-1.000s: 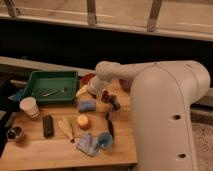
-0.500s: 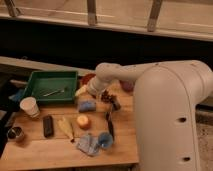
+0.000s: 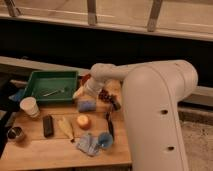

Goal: Place sponge in plastic cup

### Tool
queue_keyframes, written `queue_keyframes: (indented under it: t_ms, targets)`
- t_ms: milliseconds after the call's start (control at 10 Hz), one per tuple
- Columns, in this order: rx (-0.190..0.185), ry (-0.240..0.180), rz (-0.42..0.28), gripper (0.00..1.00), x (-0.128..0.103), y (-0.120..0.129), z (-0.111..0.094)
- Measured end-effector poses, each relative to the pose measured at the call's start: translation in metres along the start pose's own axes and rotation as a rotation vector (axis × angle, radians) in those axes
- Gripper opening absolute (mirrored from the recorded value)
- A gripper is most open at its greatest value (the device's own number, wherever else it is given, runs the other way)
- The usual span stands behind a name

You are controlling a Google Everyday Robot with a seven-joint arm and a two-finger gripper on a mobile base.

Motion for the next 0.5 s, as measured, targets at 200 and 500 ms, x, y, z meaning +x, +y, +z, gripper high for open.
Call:
queue_keyframes:
  t_ms: [200, 500]
  targets:
    - [0.03, 0.017, 0.02, 0.8, -0.001, -0.017, 0.005]
    - [0.056, 0.037, 0.044, 0.8, -0.002, -0.035, 0.013]
